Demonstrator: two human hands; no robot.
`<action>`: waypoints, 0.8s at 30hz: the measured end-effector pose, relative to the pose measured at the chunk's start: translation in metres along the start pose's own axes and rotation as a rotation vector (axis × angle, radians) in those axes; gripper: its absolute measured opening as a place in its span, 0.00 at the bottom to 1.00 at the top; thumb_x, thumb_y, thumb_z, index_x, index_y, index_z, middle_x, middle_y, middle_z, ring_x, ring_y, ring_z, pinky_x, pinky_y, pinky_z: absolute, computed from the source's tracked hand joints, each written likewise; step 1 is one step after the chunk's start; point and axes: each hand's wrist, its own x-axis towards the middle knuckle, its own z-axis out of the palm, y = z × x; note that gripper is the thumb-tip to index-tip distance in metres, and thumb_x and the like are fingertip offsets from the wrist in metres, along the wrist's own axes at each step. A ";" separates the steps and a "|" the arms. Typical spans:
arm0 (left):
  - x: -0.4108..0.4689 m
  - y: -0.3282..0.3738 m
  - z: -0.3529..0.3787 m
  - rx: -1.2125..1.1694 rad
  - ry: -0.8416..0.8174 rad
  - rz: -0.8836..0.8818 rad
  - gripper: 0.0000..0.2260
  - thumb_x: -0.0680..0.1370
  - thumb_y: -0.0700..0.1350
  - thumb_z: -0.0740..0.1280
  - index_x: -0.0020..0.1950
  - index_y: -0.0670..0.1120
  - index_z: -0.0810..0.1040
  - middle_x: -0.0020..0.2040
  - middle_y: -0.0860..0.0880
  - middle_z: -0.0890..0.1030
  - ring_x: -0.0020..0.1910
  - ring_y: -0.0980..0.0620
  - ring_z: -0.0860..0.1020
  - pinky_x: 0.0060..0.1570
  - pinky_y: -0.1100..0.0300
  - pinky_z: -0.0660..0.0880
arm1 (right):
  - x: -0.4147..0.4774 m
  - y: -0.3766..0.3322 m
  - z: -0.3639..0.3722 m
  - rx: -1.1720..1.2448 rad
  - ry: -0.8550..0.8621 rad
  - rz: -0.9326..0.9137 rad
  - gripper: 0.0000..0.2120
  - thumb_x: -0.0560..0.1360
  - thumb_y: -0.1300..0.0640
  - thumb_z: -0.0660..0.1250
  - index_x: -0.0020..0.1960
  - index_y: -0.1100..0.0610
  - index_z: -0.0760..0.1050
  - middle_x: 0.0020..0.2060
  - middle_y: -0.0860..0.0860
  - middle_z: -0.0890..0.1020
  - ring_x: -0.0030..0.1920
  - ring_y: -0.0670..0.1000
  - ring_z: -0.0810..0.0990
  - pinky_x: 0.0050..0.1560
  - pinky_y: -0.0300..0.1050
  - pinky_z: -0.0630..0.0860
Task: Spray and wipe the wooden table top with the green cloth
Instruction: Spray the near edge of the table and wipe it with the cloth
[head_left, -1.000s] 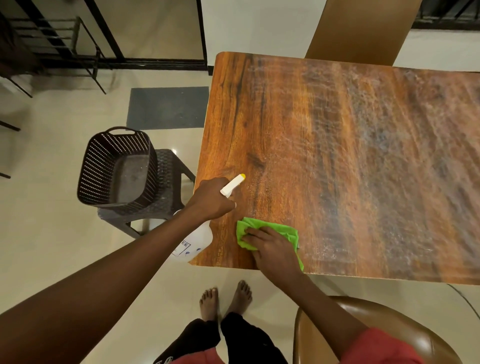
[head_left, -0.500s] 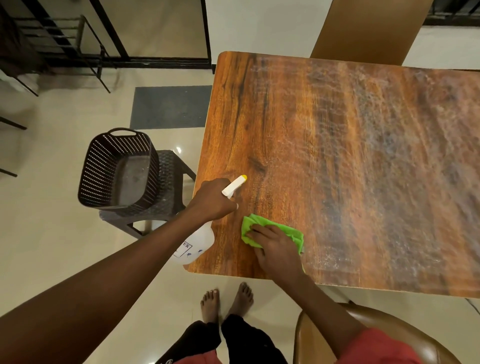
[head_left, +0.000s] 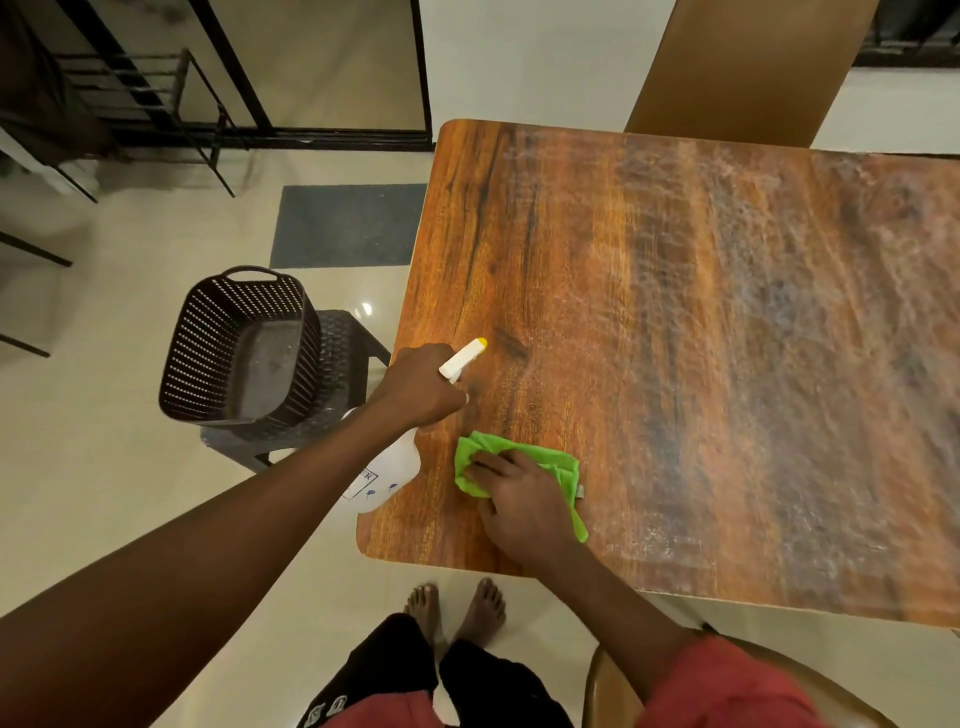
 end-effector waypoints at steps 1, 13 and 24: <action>0.001 -0.001 0.001 0.003 0.002 -0.008 0.13 0.70 0.39 0.71 0.34 0.50 0.68 0.36 0.49 0.75 0.37 0.48 0.73 0.31 0.61 0.63 | -0.005 -0.004 0.003 0.009 0.000 -0.021 0.14 0.65 0.57 0.70 0.51 0.50 0.82 0.52 0.45 0.82 0.45 0.53 0.78 0.35 0.47 0.77; 0.009 -0.005 0.003 -0.001 -0.008 -0.015 0.08 0.71 0.40 0.71 0.39 0.47 0.71 0.38 0.48 0.74 0.36 0.51 0.73 0.31 0.61 0.65 | 0.024 0.006 -0.004 -0.026 0.022 -0.035 0.15 0.66 0.61 0.73 0.52 0.51 0.83 0.52 0.47 0.83 0.46 0.53 0.79 0.36 0.46 0.77; 0.029 -0.004 -0.003 -0.012 -0.019 -0.009 0.16 0.71 0.40 0.71 0.33 0.50 0.64 0.33 0.51 0.70 0.33 0.51 0.70 0.29 0.61 0.61 | 0.002 0.017 -0.005 -0.021 0.055 0.089 0.16 0.67 0.59 0.73 0.54 0.51 0.81 0.54 0.47 0.82 0.52 0.54 0.79 0.42 0.52 0.80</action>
